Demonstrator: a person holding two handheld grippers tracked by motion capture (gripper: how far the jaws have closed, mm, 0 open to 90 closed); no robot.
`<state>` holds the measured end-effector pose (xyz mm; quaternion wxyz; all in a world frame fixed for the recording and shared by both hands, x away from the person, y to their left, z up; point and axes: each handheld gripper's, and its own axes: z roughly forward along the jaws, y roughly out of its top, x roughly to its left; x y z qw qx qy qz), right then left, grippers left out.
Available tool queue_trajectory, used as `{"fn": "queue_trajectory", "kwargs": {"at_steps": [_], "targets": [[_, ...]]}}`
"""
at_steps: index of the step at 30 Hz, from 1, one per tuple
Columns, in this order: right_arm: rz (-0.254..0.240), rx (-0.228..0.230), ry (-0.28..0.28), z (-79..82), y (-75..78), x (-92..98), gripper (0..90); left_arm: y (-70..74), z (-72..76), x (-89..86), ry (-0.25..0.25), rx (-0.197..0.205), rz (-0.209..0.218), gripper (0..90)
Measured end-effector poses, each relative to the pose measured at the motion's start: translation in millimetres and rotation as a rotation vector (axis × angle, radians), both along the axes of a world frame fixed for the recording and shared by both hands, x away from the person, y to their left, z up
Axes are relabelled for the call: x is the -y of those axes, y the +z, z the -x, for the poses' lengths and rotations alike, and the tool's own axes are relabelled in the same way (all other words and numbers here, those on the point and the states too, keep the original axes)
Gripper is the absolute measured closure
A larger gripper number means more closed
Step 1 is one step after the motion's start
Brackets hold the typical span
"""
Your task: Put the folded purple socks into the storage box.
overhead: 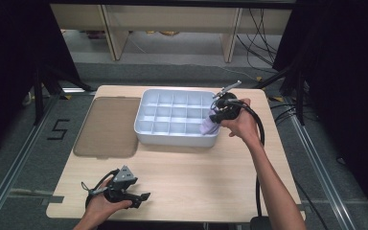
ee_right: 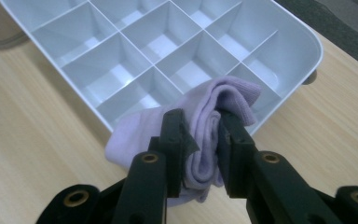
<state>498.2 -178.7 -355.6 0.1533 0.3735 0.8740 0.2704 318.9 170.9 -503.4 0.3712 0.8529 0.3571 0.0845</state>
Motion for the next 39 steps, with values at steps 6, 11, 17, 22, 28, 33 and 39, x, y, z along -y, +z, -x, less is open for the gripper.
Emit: {"fn": "queue_trajectory", "kwargs": {"at_steps": [6,11,17,22,28,33,39], "targets": [[0.052,-0.009,-0.026,-12.6,-9.9,-3.1,74.3,-0.3,0.1,0.3,-0.009,-0.003,-0.003,23.3],[0.099,-0.012,-0.035,-19.6,-17.6,-5.5,74.3,-1.5,0.5,1.5,-0.007,-0.001,-0.011,23.3],[0.144,-0.024,-0.043,-24.3,-26.2,-11.1,74.2,-2.2,-0.3,1.1,-0.007,-0.001,-0.01,23.3],[0.201,-0.023,-0.034,-29.2,-35.3,-17.2,74.1,-2.0,0.3,1.4,-0.014,-0.005,-0.003,23.3],[0.221,-0.022,-0.029,-30.2,-44.8,-20.4,73.7,-3.4,-0.7,0.7,-0.014,-0.011,-0.01,23.2],[0.213,-0.02,-0.025,-28.9,-51.0,-18.1,73.7,-3.8,-0.3,1.4,0.004,-0.018,-0.002,23.2],[0.223,-0.047,0.007,-29.0,-65.4,-20.4,72.6,-4.8,-0.1,2.0,0.01,-0.021,0.014,23.2]]}}
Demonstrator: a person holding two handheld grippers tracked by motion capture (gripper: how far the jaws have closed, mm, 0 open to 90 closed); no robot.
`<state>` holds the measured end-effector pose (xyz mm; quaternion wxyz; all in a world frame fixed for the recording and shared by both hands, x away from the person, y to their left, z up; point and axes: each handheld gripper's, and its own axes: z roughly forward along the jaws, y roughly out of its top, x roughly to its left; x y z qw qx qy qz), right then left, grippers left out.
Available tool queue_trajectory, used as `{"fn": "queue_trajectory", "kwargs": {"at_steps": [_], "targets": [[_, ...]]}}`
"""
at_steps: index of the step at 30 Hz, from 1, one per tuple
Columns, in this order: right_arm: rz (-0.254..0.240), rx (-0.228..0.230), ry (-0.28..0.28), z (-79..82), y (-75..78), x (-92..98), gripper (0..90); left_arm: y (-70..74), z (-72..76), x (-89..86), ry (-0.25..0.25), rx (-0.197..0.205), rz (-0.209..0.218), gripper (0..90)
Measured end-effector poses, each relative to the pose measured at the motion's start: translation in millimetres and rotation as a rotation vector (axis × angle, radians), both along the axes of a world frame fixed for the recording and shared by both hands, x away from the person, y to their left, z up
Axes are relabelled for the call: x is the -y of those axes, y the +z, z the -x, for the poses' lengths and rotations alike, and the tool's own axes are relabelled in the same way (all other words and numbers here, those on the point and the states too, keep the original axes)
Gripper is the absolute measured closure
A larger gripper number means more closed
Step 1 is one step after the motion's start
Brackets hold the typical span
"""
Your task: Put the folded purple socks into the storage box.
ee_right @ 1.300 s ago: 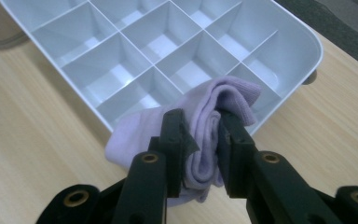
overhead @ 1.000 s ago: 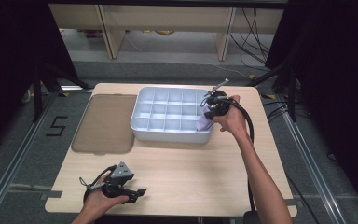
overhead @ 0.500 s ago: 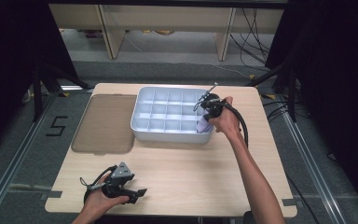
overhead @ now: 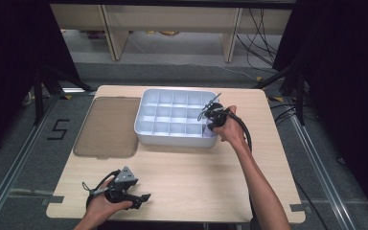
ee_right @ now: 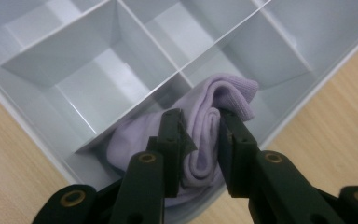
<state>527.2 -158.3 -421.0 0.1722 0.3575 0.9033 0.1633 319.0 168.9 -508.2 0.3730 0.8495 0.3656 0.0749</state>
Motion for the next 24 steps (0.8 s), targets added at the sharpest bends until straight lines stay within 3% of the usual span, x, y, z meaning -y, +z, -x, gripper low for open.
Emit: {"fn": "queue_trajectory", "kwargs": {"at_steps": [1,4,6,10,15,17,18,19,24], "targets": [[0.007,-0.001,0.01,-0.3,-2.6,-0.3,72.3,0.9,-1.3,-2.1,-0.01,0.013,-0.026,23.2],[-0.015,0.002,-0.013,1.9,-7.2,-0.7,69.9,1.1,-1.9,-3.3,-0.018,0.007,-0.025,23.2],[-0.046,0.004,-0.028,2.7,-5.5,1.4,65.0,0.8,-1.9,-2.8,-0.008,0.008,-0.03,23.2],[-0.115,0.024,-0.039,4.0,3.5,7.7,64.2,0.4,-0.7,-1.1,-0.012,0.005,-0.019,23.2],[-0.169,0.042,-0.042,6.0,16.4,16.5,75.9,0.4,-1.2,-1.5,-0.023,0.007,-0.027,23.3],[-0.158,0.044,-0.04,5.8,16.6,17.2,82.6,-0.9,-0.5,-0.1,-0.004,-0.006,-0.009,23.2],[-0.152,0.045,-0.037,4.5,13.4,16.7,86.2,-0.8,-0.7,-0.9,-0.011,-0.007,-0.022,23.2],[-0.139,0.021,-0.04,3.2,10.6,15.6,86.7,-1.0,-0.6,-0.8,-0.011,-0.007,-0.021,23.3],[-0.093,-0.006,-0.039,-0.7,-3.1,8.0,87.7,-0.9,-0.9,-0.4,-0.021,0.007,-0.036,23.2]]}}
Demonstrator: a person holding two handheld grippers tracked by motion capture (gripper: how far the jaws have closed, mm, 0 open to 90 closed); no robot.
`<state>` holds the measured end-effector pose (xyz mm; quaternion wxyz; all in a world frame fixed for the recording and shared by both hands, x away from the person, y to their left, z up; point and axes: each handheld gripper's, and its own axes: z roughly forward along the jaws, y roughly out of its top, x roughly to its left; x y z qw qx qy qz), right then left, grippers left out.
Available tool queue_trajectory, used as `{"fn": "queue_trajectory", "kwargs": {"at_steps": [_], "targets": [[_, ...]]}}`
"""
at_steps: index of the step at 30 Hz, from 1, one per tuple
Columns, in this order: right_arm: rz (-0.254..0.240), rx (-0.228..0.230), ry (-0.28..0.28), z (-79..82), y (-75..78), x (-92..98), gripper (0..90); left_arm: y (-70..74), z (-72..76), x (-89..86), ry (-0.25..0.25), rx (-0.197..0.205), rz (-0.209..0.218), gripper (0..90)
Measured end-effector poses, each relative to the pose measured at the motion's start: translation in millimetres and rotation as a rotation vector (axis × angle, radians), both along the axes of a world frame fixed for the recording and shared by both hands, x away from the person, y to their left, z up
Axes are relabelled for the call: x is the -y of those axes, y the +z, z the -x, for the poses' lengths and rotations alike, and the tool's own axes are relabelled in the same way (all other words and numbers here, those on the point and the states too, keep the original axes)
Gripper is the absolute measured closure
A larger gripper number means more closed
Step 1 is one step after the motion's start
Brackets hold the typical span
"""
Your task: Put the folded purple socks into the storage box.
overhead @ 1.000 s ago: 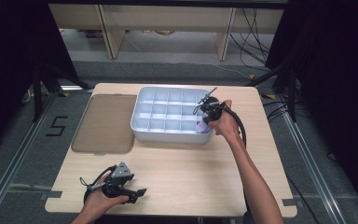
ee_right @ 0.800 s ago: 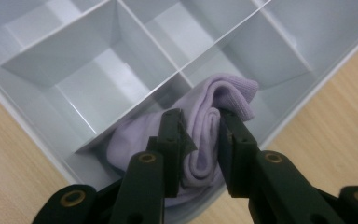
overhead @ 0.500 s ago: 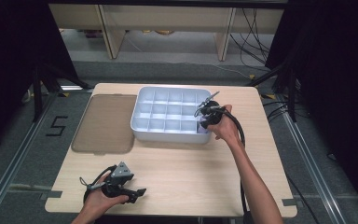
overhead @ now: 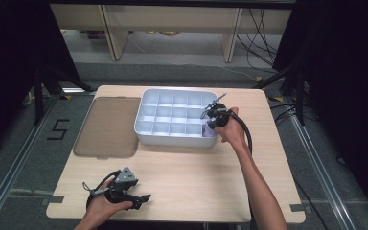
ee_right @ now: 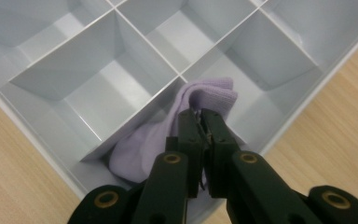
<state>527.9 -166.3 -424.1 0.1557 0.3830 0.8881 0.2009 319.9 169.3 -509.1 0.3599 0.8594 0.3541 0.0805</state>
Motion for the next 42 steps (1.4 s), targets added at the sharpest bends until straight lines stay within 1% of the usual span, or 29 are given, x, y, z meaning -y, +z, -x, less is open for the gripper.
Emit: {"fn": "queue_trajectory", "kwargs": {"at_steps": [4,6,7,11,12,13,15,17,18,19,20,21,22,23,24,25,26,27,29,30,31,32,34,35,36,37,38,39,42], "targets": [[0.022,-0.026,0.014,-0.4,-7.0,-7.9,87.8,0.1,0.2,0.3,-0.001,0.0,0.003,23.3],[0.042,-0.051,0.021,-1.7,-12.6,-11.6,87.9,0.7,0.8,0.0,-0.007,-0.006,0.004,23.2],[0.049,-0.057,0.02,-2.4,-14.3,-12.8,87.9,0.2,1.4,0.8,0.007,-0.012,0.015,23.3],[0.067,-0.077,0.024,-4.1,-19.3,-18.1,87.9,-0.2,1.2,1.0,0.001,-0.016,0.016,23.2],[0.065,-0.076,0.03,-4.9,-20.8,-18.6,87.9,-0.5,1.3,1.6,0.005,-0.012,0.018,23.3],[0.064,-0.083,0.024,-5.3,-22.0,-19.1,87.8,-0.1,0.3,0.5,-0.006,-0.001,-0.002,23.3],[0.066,-0.085,0.021,-6.0,-23.9,-19.6,87.8,0.4,0.8,0.5,-0.008,-0.002,-0.001,23.2],[0.065,-0.089,0.018,-5.9,-23.9,-20.4,87.7,1.1,1.0,0.6,-0.014,-0.004,0.005,23.2],[0.064,-0.09,0.018,-6.1,-23.6,-20.1,87.3,0.6,1.4,1.7,-0.001,-0.003,0.022,23.2],[0.053,-0.089,0.011,-6.3,-23.0,-19.5,85.1,1.0,0.7,0.4,-0.005,0.003,0.004,23.2],[0.038,-0.078,0.017,-7.4,-22.5,-17.3,84.1,0.9,0.9,0.4,-0.001,0.002,0.005,23.2],[0.02,-0.093,0.008,-6.7,-21.5,-15.9,83.2,1.1,0.9,0.5,-0.007,0.0,0.009,23.2],[0.0,-0.081,0.013,-8.0,-20.4,-12.0,81.8,1.0,1.6,1.6,-0.003,-0.004,0.028,23.1],[-0.019,-0.089,0.004,-7.6,-18.9,-10.5,81.3,1.5,1.2,1.3,-0.009,-0.006,0.017,22.9],[-0.051,-0.082,-0.002,-5.0,-12.5,-5.6,78.8,1.2,1.4,1.8,-0.009,-0.008,0.024,22.7],[-0.051,-0.082,-0.002,-5.0,-12.5,-5.6,78.8,1.2,1.4,1.8,-0.009,-0.008,0.024,22.5],[-0.062,-0.051,-0.001,-4.3,-10.0,-3.2,77.0,1.1,0.9,1.1,-0.012,-0.001,0.007,22.5],[-0.073,-0.049,-0.016,-1.3,-4.3,-1.1,75.7,1.3,0.8,1.1,-0.013,0.0,0.006,22.5],[-0.089,-0.034,-0.018,0.6,1.7,2.0,74.2,1.8,1.4,1.4,-0.007,0.001,0.009,22.5],[-0.104,-0.02,-0.013,1.0,3.2,3.3,73.9,2.8,1.9,1.1,-0.02,-0.003,0.009,22.5],[-0.119,-0.012,-0.012,2.4,5.5,4.4,73.2,1.9,2.8,2.8,-0.002,-0.006,0.031,22.5],[-0.121,-0.013,-0.02,4.6,8.0,4.6,71.8,2.8,2.2,2.1,-0.014,0.005,0.016,22.5],[-0.138,-0.014,-0.022,8.3,11.9,5.2,70.7,2.6,2.5,3.0,-0.012,0.004,0.029,22.5],[-0.134,0.001,-0.014,9.5,14.0,6.1,69.5,2.3,2.4,2.8,-0.012,0.004,0.029,22.5],[-0.146,0.006,-0.021,11.8,16.8,6.1,67.8,2.5,1.9,1.8,-0.019,0.004,0.018,22.5],[-0.159,0.009,-0.021,13.7,18.9,6.8,66.1,2.0,2.4,2.0,-0.004,-0.004,0.024,22.4],[-0.172,0.02,-0.017,15.2,20.6,7.4,64.8,2.2,1.4,1.3,-0.003,0.009,0.014,22.4],[-0.178,0.027,-0.015,17.0,22.2,7.9,63.2,1.7,1.9,2.6,0.001,0.002,0.043,22.5],[-0.195,0.031,-0.014,24.1,26.1,7.2,61.0,1.6,1.6,1.7,-0.004,0.007,0.027,22.2]]}}
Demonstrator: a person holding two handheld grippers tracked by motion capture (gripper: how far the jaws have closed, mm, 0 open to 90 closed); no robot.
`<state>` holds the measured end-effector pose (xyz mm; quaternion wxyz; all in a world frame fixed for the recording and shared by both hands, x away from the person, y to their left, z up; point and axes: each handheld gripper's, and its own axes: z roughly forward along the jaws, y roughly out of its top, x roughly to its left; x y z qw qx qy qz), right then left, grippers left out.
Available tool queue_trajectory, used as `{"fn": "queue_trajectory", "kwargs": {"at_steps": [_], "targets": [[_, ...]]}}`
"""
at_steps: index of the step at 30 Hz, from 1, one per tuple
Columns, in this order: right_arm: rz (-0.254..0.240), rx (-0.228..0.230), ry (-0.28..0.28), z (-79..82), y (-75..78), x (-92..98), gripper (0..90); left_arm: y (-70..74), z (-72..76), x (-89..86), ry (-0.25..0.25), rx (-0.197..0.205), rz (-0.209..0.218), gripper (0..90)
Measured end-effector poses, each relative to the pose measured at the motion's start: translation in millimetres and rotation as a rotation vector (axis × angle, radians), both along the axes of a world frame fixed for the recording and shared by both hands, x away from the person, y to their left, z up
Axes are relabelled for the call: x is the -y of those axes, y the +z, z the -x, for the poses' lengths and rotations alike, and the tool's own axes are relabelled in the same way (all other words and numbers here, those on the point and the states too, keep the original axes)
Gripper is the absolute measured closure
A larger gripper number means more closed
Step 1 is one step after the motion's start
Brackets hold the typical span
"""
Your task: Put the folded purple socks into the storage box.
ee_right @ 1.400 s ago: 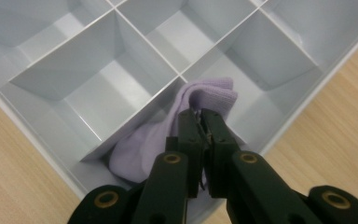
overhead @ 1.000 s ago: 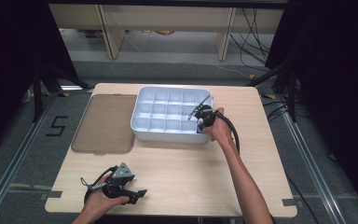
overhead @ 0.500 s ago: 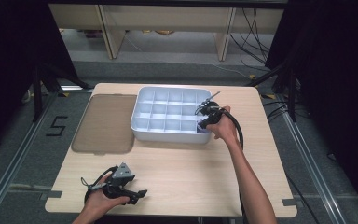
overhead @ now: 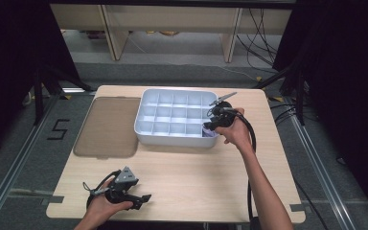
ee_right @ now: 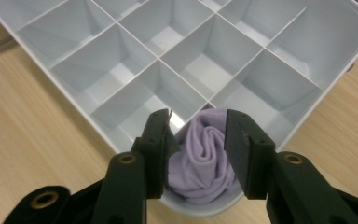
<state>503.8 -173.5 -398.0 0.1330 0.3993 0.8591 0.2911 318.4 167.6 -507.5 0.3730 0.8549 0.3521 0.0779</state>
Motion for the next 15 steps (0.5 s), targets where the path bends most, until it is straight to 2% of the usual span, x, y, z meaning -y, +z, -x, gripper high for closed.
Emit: {"fn": "queue_trajectory", "kwargs": {"at_steps": [2,4,5,8,11,13,14,15], "targets": [[-0.015,0.002,0.016,3.9,0.8,-0.5,60.0,0.7,-0.6,-0.7,-0.005,0.008,-0.019,22.2],[-0.021,0.025,0.024,7.2,0.4,-0.6,59.3,1.2,-0.2,-0.7,-0.018,0.004,-0.017,22.2],[-0.035,0.032,0.02,9.5,0.1,-1.1,58.6,0.5,0.7,0.3,-0.004,-0.007,-0.005,22.2],[-0.045,0.035,0.018,15.5,-0.1,-1.3,56.1,1.1,-0.1,-0.3,-0.012,0.004,-0.011,22.2],[-0.07,0.061,0.02,23.2,-1.1,-1.5,53.8,1.0,-0.2,-0.3,-0.01,0.005,-0.012,22.2],[-0.058,0.061,0.034,26.1,0.1,-0.6,51.6,1.1,-0.2,-0.2,-0.011,0.006,-0.011,22.2],[-0.062,0.074,0.03,27.6,-0.4,-1.1,51.1,0.4,1.0,1.2,0.004,-0.005,0.007,22.2],[-0.086,0.078,0.02,31.5,-0.6,-2.4,50.3,0.6,0.2,0.2,-0.001,-0.001,-0.014,22.2]]}}
